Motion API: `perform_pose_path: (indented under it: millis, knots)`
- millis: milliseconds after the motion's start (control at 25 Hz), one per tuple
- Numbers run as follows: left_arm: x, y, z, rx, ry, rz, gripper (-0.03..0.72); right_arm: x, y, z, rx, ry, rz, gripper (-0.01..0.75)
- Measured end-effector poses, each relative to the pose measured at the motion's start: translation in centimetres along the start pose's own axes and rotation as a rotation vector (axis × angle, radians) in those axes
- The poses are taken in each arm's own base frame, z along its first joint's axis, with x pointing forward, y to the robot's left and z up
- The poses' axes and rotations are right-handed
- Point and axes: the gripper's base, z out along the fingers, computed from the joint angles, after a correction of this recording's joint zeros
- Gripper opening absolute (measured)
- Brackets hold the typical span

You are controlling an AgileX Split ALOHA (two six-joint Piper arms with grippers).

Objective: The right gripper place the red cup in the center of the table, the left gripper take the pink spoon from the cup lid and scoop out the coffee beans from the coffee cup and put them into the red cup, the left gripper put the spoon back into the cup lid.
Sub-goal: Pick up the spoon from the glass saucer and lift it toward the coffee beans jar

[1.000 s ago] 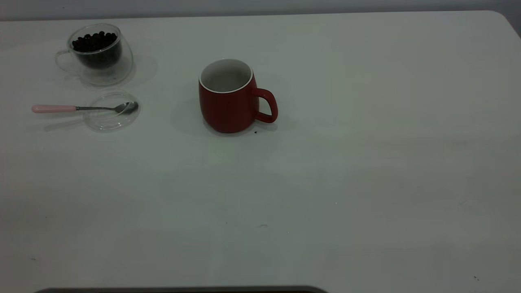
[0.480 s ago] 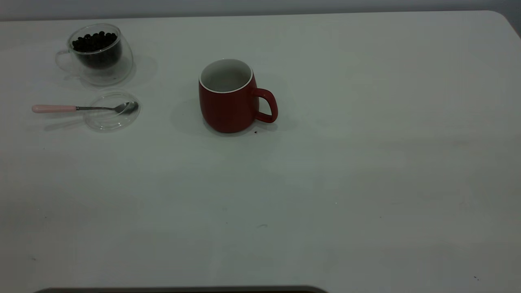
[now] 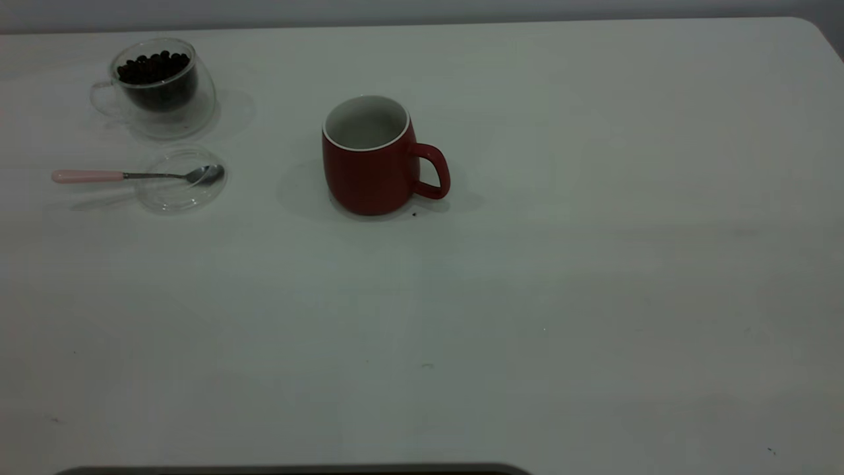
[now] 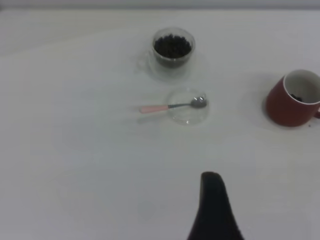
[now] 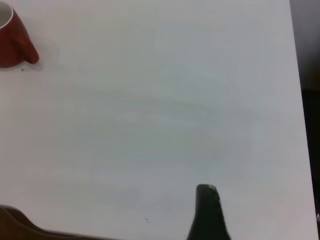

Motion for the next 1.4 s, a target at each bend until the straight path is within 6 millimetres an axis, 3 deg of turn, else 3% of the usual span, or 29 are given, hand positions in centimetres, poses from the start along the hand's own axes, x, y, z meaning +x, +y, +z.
perform_pose_path:
  millis: [160, 320, 640, 800, 920, 1160, 1400]
  knots:
    - [-4.7, -0.1, 5.2, 0.045, 0.134, -0.007, 0.63, 0.0, 0.0, 0.0, 0.0, 0.0, 0.0, 0.591]
    - [-7.4, 0.1, 10.4, 0.059, 0.256, 0.012, 0.695, 0.0, 0.0, 0.0, 0.0, 0.0, 0.0, 0.591]
    - [-9.8, 1.2, 21.2, 0.145, 0.476, 0.02, 0.71, 0.0, 0.0, 0.0, 0.0, 0.0, 0.0, 0.591]
    - [-9.1, 3.4, 25.6, 0.269, 0.574, -0.045, 0.71, 0.0, 0.0, 0.0, 0.0, 0.0, 0.001, 0.591]
    - [-8.0, 5.8, 27.8, 0.368, 0.579, -0.105, 0.71, 0.0, 0.0, 0.0, 0.0, 0.0, 0.001, 0.591]
    - [-5.4, 11.7, 30.4, 0.515, 0.484, -0.207, 0.71, 0.0, 0.0, 0.0, 0.0, 0.0, 0.001, 0.591]
    - [-0.5, 17.4, 32.7, 0.612, 0.429, -0.347, 0.71, 0.0, 0.0, 0.0, 0.0, 0.0, 0.001, 0.591]
